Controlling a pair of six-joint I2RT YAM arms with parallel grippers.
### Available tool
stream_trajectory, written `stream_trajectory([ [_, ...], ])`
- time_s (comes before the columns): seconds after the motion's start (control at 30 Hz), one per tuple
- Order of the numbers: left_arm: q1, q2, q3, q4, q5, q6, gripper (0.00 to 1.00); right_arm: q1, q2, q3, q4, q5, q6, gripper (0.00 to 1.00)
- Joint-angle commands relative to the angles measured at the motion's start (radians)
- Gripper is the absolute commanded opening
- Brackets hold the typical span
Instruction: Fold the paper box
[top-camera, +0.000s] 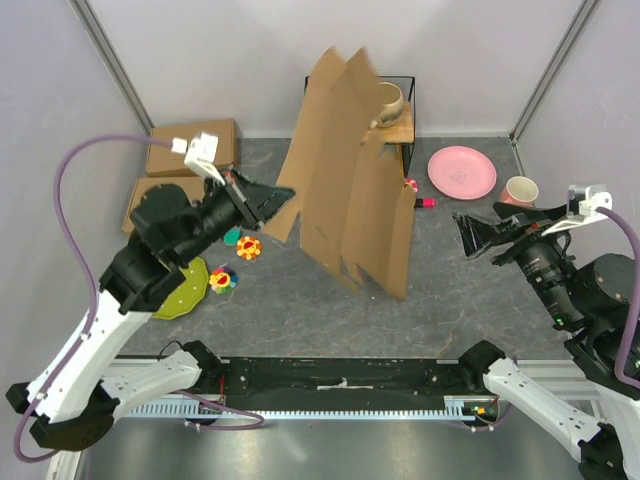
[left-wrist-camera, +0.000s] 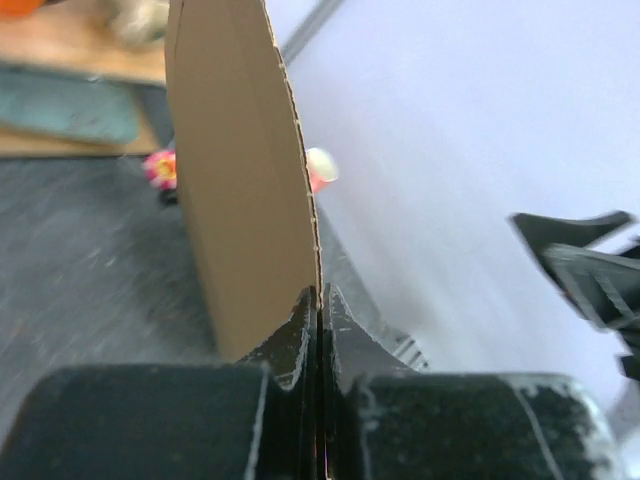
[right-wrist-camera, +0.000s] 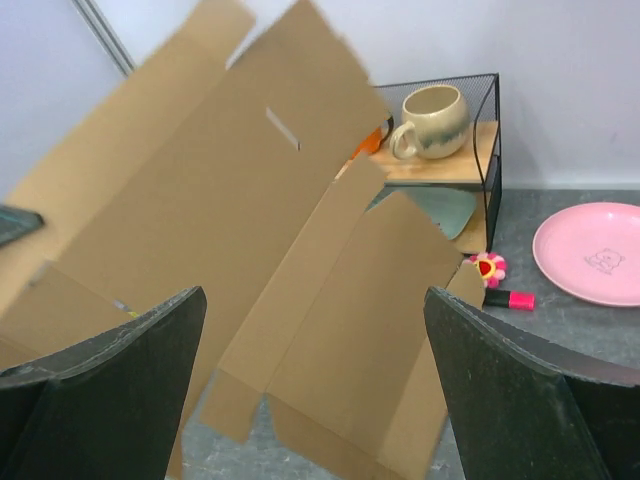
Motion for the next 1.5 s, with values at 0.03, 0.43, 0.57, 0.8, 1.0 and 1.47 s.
stream_trajectory([
  [0.03, 0.001, 0.154, 0.369, -0.082, 0.365, 0.159, 0.02, 0.004, -0.008, 0.05, -0.011, 0.024, -0.012, 0.98],
  [0.43, -0.001, 0.33, 0.841, -0.254, 0.707, 0.124, 0.02, 0.004, -0.026, 0.255, -0.096, 0.07, -0.035, 0.98],
  [0.57, -0.001, 0.339, 0.843, -0.338, 0.743, 0.137, 0.02, 0.004, -0.043, 0.297, -0.101, 0.072, -0.04, 0.98],
  [0.8, 0.017, 0.369, 0.524, -0.355, 0.68, 0.212, 0.02, 0.004, -0.058, 0.268, -0.099, 0.012, -0.035, 0.98],
  [1.0, 0.132, 0.559, 0.418, -0.34, 0.688, 0.48, 0.13, 0.004, -0.086, 0.187, -0.105, -0.034, -0.038, 0.98],
  [1.47, 0.358, 0.534, 0.211, -0.004, 0.118, 0.229, 0.94, 0.004, -0.104, 0.015, -0.065, -0.033, -0.023, 0.98],
])
